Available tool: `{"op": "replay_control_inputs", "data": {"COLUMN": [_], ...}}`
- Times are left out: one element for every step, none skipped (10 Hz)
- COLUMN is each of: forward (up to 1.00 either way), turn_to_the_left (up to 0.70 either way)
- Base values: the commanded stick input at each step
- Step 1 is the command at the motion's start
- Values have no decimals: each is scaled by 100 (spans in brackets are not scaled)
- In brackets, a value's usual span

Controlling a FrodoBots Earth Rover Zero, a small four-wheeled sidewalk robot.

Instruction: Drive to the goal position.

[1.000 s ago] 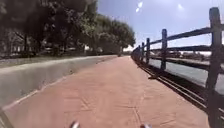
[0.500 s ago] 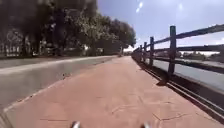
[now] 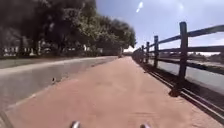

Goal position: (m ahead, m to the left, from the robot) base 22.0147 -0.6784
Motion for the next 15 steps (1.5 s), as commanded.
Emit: {"op": "replay_control_inputs", "data": {"forward": [100, 100, 100, 100, 100, 100, 100, 100, 100, 100, 100, 100, 100, 100, 100], "turn_to_the_left": [0, 0, 0, 0, 0, 0, 0, -34, -40, -40, -16, 0, 0, 0, 0]}}
